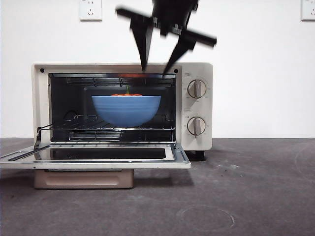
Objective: Place pumpkin in the steamer
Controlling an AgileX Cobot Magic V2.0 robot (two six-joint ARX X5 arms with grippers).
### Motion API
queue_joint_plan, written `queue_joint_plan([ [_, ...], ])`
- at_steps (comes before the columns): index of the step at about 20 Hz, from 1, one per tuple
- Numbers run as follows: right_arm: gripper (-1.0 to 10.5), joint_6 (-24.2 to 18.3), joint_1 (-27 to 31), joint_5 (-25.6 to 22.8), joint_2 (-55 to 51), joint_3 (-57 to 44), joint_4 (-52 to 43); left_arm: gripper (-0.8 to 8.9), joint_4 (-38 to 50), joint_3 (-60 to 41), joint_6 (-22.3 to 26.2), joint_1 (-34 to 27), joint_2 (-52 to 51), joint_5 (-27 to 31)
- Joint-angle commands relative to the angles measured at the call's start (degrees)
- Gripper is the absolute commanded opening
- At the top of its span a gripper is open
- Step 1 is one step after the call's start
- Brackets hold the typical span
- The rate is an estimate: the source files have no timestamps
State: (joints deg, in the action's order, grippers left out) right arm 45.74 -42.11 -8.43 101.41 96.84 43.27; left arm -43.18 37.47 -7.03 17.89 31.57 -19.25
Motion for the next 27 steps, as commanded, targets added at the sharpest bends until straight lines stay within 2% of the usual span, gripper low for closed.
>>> queue_joint_plan([
  [1, 2.1, -14.75, -0.61, 1.49, -2.91, 1.53, 1.18, 0.15, 0.79, 0.55, 0.13, 0.13, 0.22, 0.2],
  [2, 2.1, -18.51, -0.61, 2.38, -4.37, 1.53, 1.88, 0.15, 0.83, 0.55, 0.11, 0.11, 0.22, 0.2],
  [5, 2.1, -25.35, -0.61, 2.84, -7.91, 1.51, 4.92, 0.15, 0.98, 0.55, 0.09, 0.11, 0.22, 0.24],
  [11, 2.1, -33.44, -0.44, 5.16, -13.38, 0.74, 10.75, 0.15, 1.14, 0.55, -0.11, -0.5, 0.22, 3.19],
  [14, 2.1, -36.28, -0.09, 8.04, -16.48, -2.82, 10.01, 0.15, 1.11, 0.55, -0.52, -1.22, 0.22, 3.21],
  [22, 2.1, -37.79, 1.68, 20.06, -26.56, -22.36, -3.21, 0.15, 1.09, 0.55, -1.62, -2.25, 0.22, 3.21],
  [27, 2.1, -38.77, 2.27, 23.61, -32.04, -33.38, -9.92, 0.15, 1.14, 0.55, -1.66, -2.23, 0.22, 3.21],
])
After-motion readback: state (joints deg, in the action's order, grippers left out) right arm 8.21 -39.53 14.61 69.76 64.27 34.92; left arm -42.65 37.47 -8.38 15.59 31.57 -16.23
